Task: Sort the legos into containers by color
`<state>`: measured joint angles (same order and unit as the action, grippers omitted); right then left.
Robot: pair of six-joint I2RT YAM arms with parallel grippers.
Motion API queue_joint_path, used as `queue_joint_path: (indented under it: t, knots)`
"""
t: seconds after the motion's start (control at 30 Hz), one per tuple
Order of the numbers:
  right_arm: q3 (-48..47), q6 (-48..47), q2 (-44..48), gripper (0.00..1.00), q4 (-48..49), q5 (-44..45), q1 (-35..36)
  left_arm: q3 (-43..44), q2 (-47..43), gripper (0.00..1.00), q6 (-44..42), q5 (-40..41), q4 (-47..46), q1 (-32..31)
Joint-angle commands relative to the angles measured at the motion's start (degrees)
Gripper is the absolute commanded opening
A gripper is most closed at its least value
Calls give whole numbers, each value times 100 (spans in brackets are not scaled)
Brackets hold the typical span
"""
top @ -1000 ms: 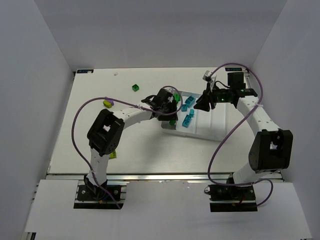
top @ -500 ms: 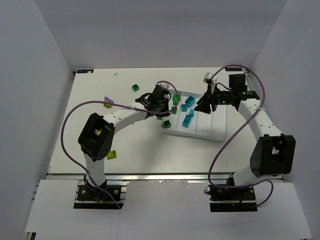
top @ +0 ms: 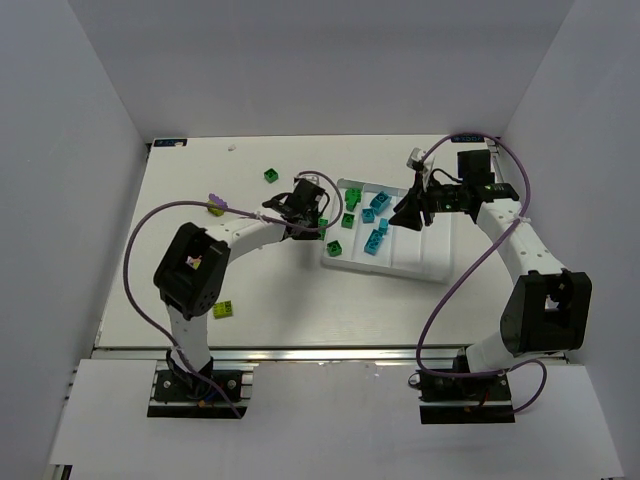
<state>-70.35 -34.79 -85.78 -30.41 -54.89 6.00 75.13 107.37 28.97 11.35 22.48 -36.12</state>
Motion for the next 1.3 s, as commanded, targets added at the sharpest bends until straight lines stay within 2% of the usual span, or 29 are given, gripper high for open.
queue_joint_path:
  t: [0.0, 0.27, 0.83, 0.97, 1.27]
  knots:
    - [-5, -72, 210, 50, -149, -188, -29, 414, 275, 31, -269, 384, 72, -1]
    - [82, -90, 281, 50, -140, -127, -20, 1073, 846, 36, -436, 122, 160, 43]
    - [109, -46, 281, 50, -87, -136, -29, 1170, 1277, 38, -383, -46, 125, 61]
    - [126, -37, 290, 50, -79, -127, -37, 1127, 1269, 34, -427, 33, 160, 70]
    - [162, -20, 298, 50, -52, -153, -46, 529, 839, 33, -463, 288, 187, 140]
